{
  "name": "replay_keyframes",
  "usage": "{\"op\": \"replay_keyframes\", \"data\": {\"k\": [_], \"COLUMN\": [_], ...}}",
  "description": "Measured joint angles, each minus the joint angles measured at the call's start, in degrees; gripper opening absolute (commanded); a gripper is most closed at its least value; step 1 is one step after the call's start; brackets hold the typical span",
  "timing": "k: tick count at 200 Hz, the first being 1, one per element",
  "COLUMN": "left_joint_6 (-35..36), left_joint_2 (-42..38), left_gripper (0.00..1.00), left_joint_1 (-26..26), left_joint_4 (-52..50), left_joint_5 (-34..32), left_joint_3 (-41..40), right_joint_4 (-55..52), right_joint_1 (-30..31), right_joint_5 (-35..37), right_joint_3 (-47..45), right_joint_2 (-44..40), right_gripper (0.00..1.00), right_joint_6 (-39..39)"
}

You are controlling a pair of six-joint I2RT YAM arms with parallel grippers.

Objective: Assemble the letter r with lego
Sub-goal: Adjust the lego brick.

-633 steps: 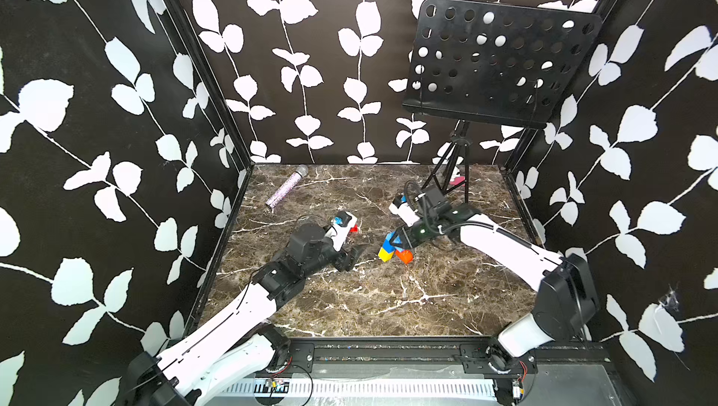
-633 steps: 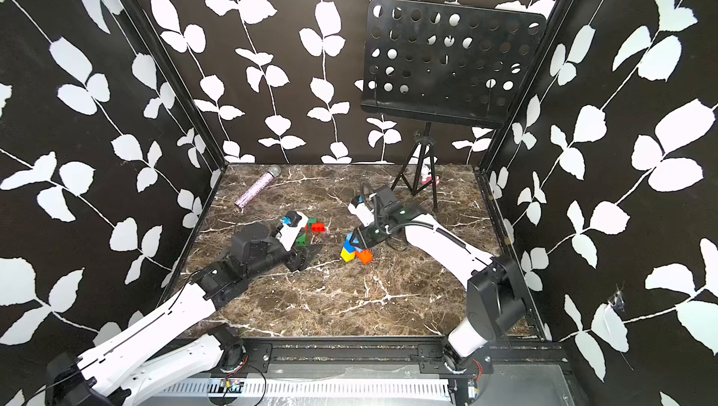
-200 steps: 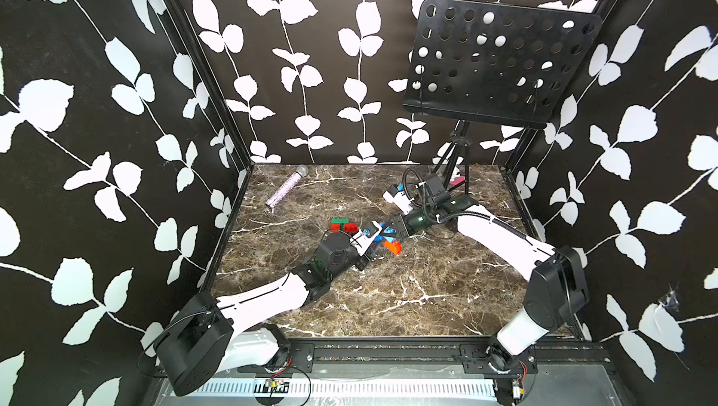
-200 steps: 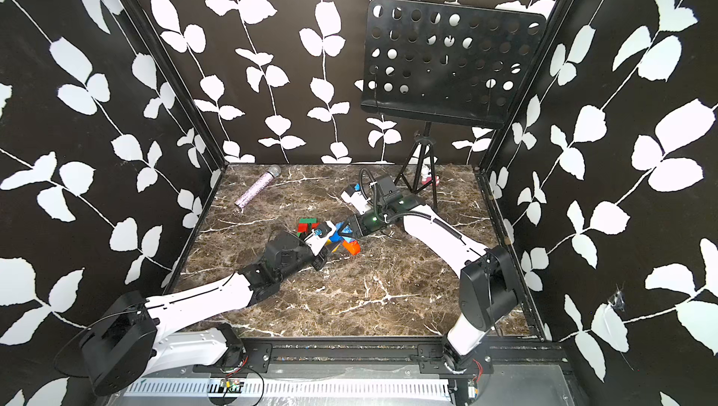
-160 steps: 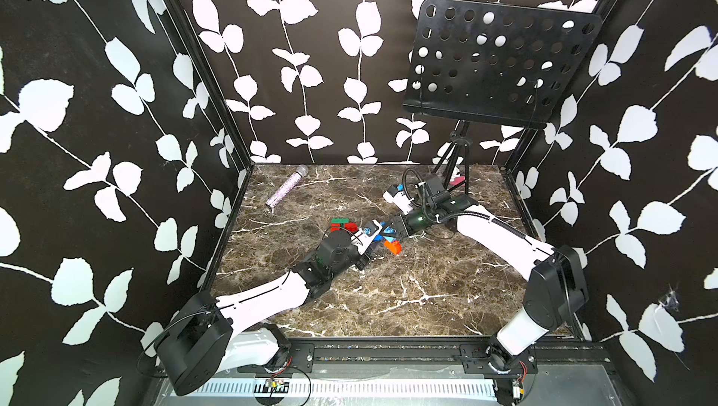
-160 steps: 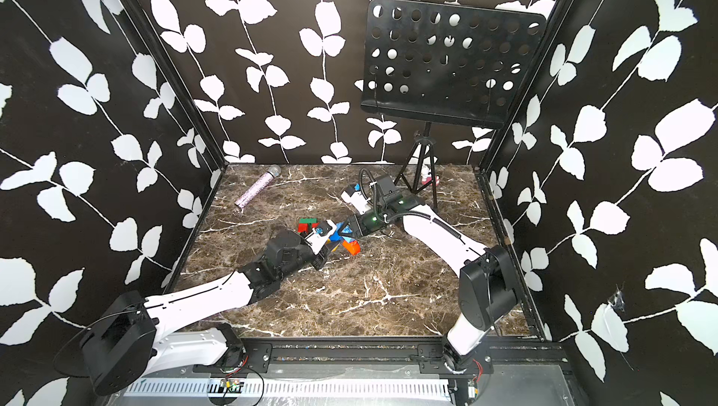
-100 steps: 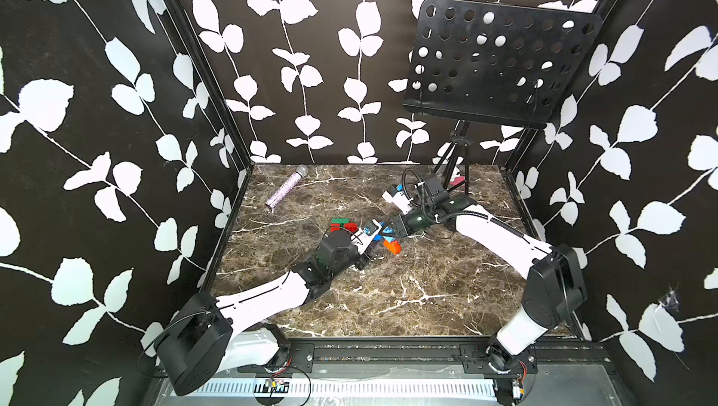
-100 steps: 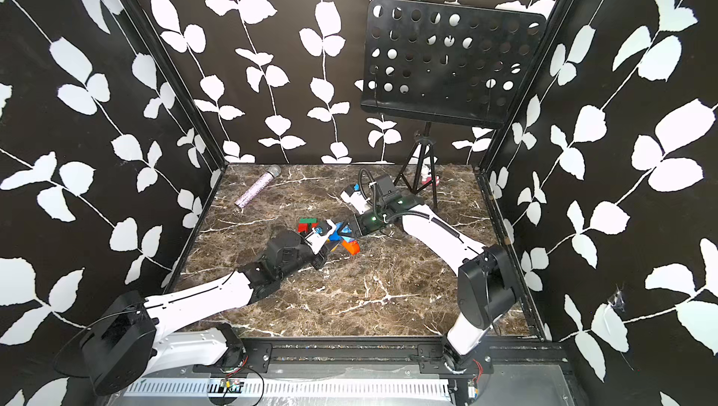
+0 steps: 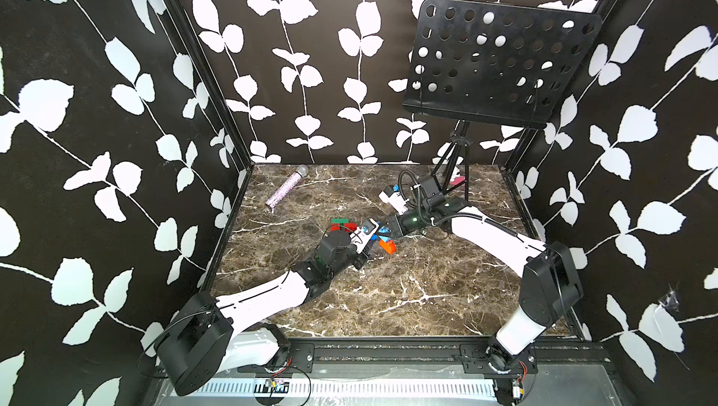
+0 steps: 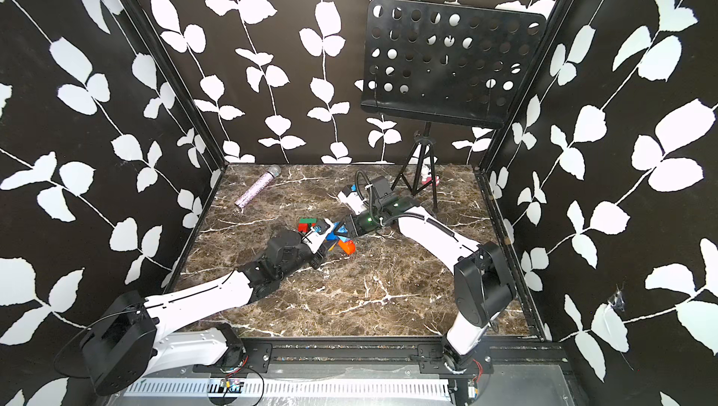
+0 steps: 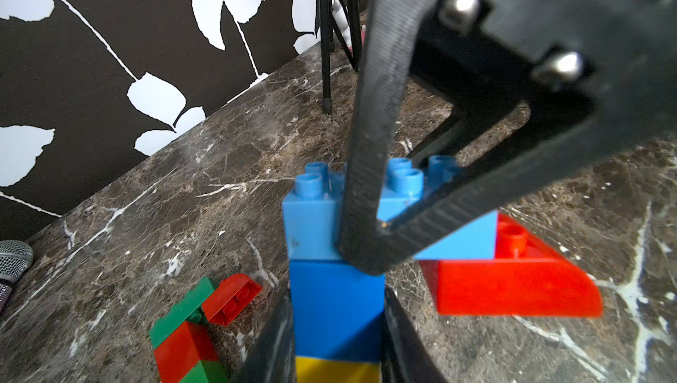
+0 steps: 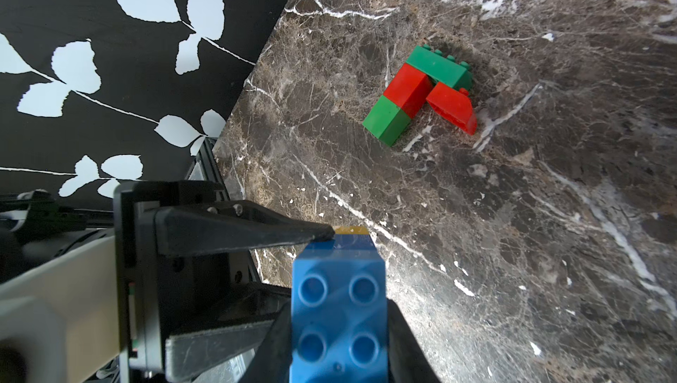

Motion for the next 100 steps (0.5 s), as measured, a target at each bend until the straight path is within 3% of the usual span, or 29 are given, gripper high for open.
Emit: {"op": "replay_keyframes", "data": {"k": [100], "left_joint_6": [-0.04], "left_joint_2": [0.31], "left_gripper": [0.27], "left_joint_1": [0.00], "left_joint_4": [-2.16], "left_joint_5": [-1.03], "left_joint_3": [0.00], "right_joint_4": [0.74], "right_joint_1": [0.46], "right_joint_5": [-0.57], "right_joint_3": [-0.31], "right_joint_2": [1.81], "right_gripper": [0.26], "right_joint_6": [-0.02]}}
